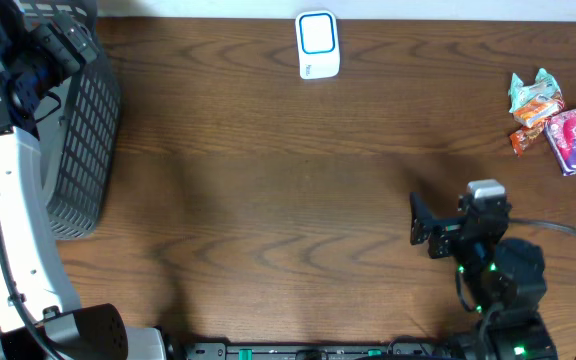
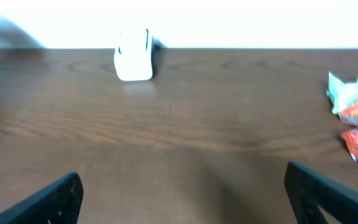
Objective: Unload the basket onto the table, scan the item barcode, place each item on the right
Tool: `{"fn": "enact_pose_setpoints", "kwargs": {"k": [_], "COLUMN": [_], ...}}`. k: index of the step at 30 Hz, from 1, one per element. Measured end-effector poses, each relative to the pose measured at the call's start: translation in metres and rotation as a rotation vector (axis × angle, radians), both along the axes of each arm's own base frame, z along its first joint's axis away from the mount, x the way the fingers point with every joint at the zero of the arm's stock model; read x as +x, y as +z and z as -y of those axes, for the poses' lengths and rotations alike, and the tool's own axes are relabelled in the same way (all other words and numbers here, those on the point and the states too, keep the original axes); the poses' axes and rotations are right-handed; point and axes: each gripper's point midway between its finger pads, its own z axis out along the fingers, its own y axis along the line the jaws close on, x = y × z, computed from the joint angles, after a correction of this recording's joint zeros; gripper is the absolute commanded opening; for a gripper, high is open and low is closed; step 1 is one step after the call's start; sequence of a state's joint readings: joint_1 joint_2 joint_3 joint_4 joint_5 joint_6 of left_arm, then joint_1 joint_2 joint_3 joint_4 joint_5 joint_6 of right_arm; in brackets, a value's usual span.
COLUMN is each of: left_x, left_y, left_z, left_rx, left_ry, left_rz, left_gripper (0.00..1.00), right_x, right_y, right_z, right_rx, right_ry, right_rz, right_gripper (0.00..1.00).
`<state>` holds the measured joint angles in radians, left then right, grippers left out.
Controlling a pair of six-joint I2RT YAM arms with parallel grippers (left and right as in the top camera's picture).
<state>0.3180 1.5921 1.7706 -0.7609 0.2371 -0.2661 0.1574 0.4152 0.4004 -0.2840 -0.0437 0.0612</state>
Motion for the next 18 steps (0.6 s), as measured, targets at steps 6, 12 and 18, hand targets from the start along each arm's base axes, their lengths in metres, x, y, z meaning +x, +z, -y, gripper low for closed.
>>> {"fn": "enact_pose_setpoints", "kwargs": {"k": [6,12,18], "left_x": [0.0,0.0,0.0], "left_y": [0.0,0.0,0.0], "left_z": [0.0,0.0,0.0], "left_rx": [0.0,0.0,0.0], "left_ry": [0.001,0.0,0.0], "left_rz": [0.0,0.0,0.0], "left_gripper": [0.98,0.98,0.98], "right_x": [-0.002,-0.006,-0.009], "right_y": [-0.015,-0.025,-0.027], "right_z": [0.0,0.002,0.003], "right_rx": [0.011,0.016,0.018], "right_ry": [0.007,0.001,-0.002], "right_rz": [0.122,0.177,0.201], "right_gripper": [0.99,0.99,0.99]}}
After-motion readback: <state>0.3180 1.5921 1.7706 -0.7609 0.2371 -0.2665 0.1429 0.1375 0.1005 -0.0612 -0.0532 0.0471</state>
